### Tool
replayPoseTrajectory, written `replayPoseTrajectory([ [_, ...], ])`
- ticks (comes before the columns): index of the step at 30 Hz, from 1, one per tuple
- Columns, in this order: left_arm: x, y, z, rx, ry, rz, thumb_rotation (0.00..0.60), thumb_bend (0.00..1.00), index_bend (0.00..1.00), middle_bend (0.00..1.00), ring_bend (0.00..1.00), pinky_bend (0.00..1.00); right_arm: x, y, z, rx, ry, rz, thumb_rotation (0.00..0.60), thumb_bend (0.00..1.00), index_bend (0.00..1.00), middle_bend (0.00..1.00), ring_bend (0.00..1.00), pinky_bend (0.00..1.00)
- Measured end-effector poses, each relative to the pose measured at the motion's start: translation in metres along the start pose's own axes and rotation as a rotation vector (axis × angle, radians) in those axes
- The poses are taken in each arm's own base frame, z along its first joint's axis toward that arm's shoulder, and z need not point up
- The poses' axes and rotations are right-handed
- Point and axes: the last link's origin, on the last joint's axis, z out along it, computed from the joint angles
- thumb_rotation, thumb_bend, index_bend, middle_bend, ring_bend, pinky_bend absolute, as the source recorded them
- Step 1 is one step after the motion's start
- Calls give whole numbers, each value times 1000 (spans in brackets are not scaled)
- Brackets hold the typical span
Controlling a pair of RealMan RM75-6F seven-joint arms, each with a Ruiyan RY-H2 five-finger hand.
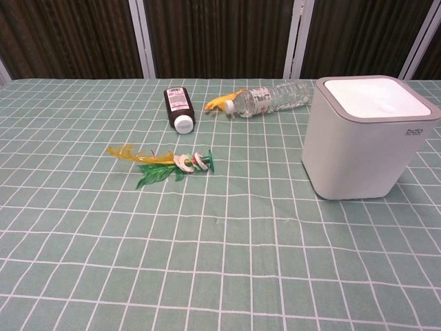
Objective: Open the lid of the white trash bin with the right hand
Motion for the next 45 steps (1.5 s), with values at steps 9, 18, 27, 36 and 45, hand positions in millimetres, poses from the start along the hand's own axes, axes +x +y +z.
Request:
replayPoseTrajectory([
  [9,-1,3,0,-9,-2,-2,600,503,315,169,164,324,-1,-2,0,13,-4,27,600,201,0,0,0,104],
  [18,4,1,-2,-4,18,-14,600,504,315,176,167,325,5,-16,3,58,98,26,600,345,0,531,609,533],
  [27,5,2,-5,-5,22,-9,600,503,315,180,167,326,9,-44,27,50,66,-110,600,713,51,748,810,688],
  [36,6,1,-4,-3,17,-20,600,504,315,185,167,326,-10,-62,65,-44,-136,-200,600,784,78,750,812,692],
  [45,4,3,-4,-14,6,-15,600,503,315,189,169,326,-43,-94,100,6,-265,-144,600,784,74,750,812,692],
])
